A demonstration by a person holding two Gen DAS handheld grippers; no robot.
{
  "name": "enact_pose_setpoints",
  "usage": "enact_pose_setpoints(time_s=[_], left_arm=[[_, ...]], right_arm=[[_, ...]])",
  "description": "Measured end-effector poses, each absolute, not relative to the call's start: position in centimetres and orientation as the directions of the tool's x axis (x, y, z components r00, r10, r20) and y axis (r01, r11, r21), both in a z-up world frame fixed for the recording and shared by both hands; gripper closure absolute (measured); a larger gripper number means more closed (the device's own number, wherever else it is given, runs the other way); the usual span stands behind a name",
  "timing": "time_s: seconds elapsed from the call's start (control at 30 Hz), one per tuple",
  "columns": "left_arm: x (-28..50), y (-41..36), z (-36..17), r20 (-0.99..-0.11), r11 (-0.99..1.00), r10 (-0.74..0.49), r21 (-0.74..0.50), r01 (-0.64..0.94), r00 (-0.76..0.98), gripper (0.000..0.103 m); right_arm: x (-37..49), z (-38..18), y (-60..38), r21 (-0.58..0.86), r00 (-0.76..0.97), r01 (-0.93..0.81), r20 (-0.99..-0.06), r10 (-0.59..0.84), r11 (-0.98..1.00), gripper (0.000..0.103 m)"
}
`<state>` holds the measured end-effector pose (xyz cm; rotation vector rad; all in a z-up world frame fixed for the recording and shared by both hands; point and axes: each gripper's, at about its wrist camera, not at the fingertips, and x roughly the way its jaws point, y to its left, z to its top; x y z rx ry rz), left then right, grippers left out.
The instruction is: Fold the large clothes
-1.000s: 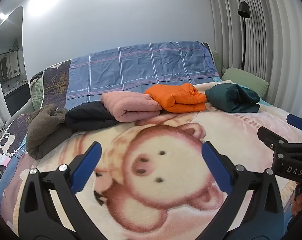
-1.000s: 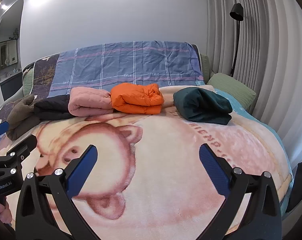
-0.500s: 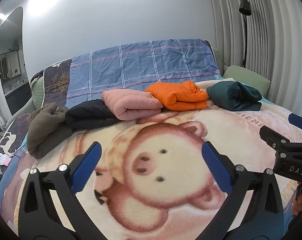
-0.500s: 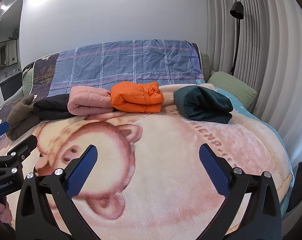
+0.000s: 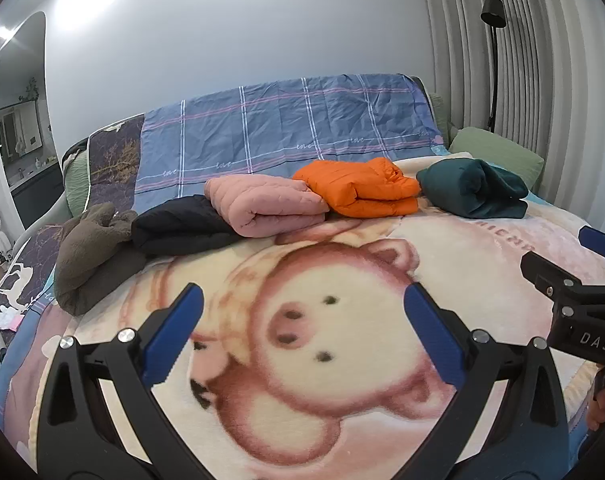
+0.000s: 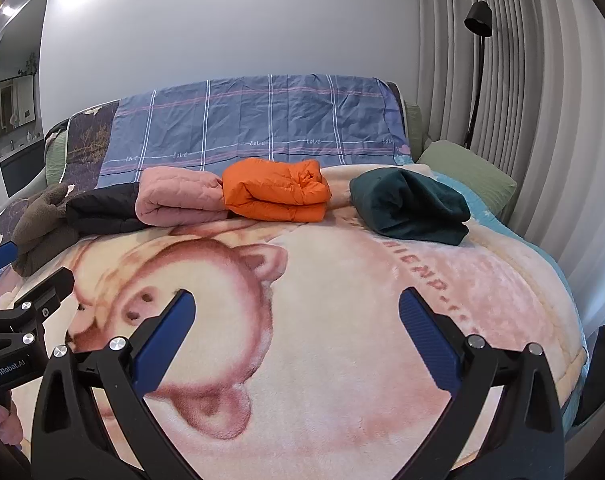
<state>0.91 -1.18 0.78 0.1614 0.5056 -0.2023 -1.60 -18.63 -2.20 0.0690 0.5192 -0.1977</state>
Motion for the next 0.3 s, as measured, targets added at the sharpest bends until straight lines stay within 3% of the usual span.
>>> enact_pose_setpoints(time_s=[0.3], left_arm=[[1.18, -1.26, 0.61, -0.505, 0.967, -0.147, 0.107, 0.231, 0.85, 0.002]], right_arm=[[-1.34, -2.61, -18.69, 0.017, 0.845, 0.206, -0.508, -0.169, 0.978, 0.001]])
